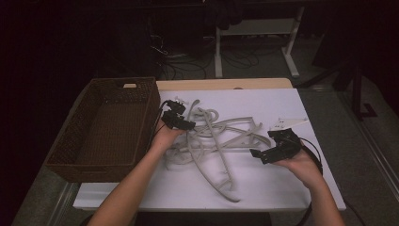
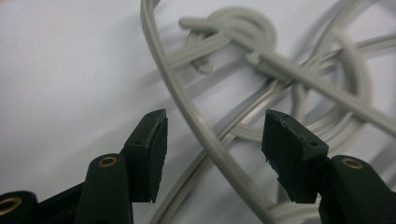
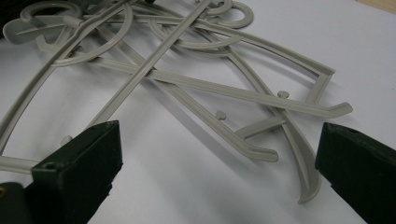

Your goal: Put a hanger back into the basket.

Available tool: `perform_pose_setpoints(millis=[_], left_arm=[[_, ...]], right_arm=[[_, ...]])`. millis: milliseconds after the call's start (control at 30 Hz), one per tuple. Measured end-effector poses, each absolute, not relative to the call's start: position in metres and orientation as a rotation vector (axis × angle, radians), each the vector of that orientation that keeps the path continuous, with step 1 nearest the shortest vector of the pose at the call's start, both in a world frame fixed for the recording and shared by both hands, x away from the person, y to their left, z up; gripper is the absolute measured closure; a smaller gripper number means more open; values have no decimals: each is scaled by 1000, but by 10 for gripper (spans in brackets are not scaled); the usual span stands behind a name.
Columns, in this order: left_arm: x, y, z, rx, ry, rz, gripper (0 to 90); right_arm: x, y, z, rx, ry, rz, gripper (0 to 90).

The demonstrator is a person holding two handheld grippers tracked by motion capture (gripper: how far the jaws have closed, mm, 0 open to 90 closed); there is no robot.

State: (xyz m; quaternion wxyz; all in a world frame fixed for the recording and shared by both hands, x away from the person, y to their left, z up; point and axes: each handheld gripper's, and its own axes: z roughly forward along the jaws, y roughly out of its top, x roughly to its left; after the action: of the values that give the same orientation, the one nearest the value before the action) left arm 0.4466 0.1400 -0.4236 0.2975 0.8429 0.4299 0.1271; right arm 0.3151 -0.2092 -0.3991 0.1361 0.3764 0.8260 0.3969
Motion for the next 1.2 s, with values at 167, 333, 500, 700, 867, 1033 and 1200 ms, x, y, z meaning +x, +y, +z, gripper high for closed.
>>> perform_pose_setpoints(millis=[167, 333, 500, 700, 867, 1033, 1200], left_arm=[[454, 136, -433, 2260, 1168, 307, 551], [458, 133, -432, 2265, 1179, 329, 634], [461, 128, -428, 2258, 1173, 343, 704], [464, 118, -421, 2269, 1144, 352, 801], [462, 104, -412, 2306, 1075, 369, 820], [461, 84, -405, 2337, 970, 355, 821], [462, 52, -405, 2381, 841, 330, 821]], right_arm=[[315, -211, -400, 1096, 2390, 1153, 5], [315, -212, -399, 1095, 2386, 1157, 5], [315, -210, -399, 1091, 2389, 1154, 5], [315, -211, -399, 1092, 2387, 1156, 5], [315, -212, -399, 1093, 2385, 1159, 5], [315, -211, -399, 1089, 2388, 1159, 5], [315, -211, -399, 1090, 2390, 1158, 5]])
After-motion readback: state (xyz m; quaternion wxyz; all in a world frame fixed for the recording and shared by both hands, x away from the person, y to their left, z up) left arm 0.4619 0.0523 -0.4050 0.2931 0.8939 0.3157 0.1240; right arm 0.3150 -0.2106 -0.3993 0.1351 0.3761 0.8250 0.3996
